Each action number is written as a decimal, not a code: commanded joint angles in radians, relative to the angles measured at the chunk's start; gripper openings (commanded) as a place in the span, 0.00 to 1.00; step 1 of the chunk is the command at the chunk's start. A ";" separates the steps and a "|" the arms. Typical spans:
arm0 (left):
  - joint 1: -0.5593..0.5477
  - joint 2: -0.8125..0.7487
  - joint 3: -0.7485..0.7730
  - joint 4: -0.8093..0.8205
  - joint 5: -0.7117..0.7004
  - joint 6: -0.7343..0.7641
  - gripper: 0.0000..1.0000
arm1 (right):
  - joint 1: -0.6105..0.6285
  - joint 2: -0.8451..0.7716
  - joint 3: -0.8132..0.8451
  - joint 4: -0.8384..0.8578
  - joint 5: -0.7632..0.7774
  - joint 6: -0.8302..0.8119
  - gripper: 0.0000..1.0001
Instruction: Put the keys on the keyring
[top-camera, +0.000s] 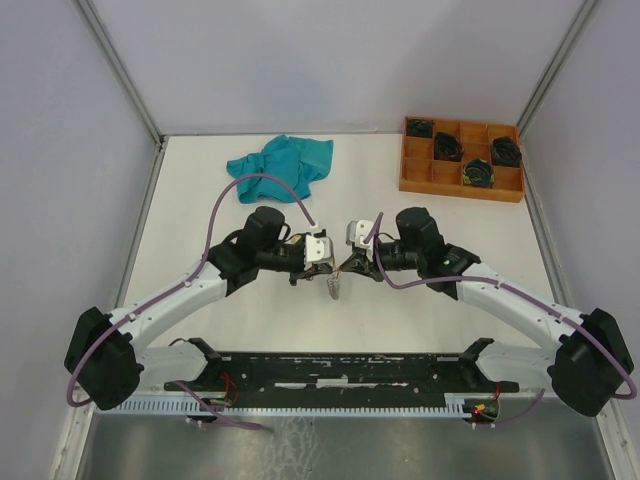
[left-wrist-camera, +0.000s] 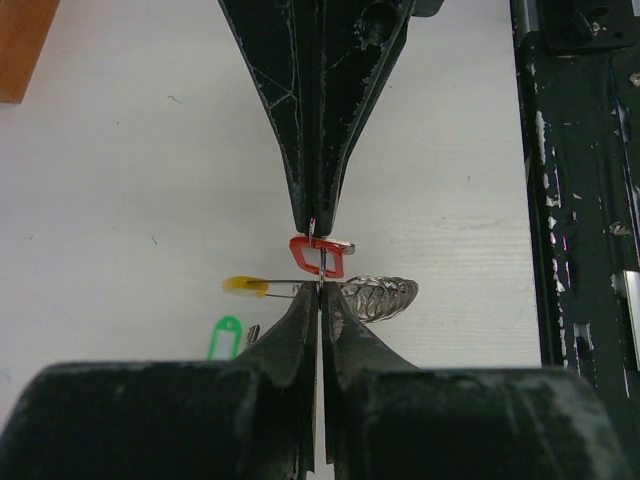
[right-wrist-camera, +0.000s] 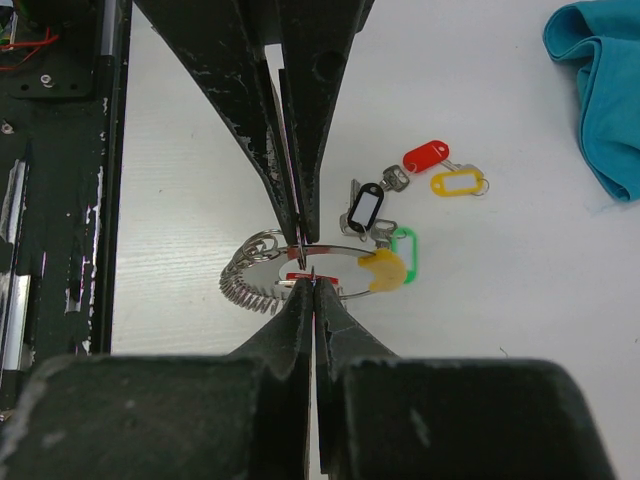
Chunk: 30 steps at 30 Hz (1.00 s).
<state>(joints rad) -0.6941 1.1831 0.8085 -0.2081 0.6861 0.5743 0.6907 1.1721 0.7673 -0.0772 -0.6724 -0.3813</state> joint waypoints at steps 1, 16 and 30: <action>-0.006 -0.003 0.038 0.027 0.033 -0.026 0.03 | 0.001 0.004 0.022 0.009 -0.010 -0.010 0.01; -0.005 -0.013 0.033 0.036 0.012 -0.034 0.03 | 0.002 -0.007 0.019 -0.013 -0.025 -0.017 0.01; -0.005 -0.008 0.034 0.037 0.022 -0.036 0.03 | 0.009 0.005 0.031 -0.021 -0.038 -0.023 0.01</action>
<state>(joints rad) -0.6945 1.1831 0.8085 -0.2081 0.6830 0.5629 0.6937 1.1759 0.7673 -0.1215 -0.6819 -0.3920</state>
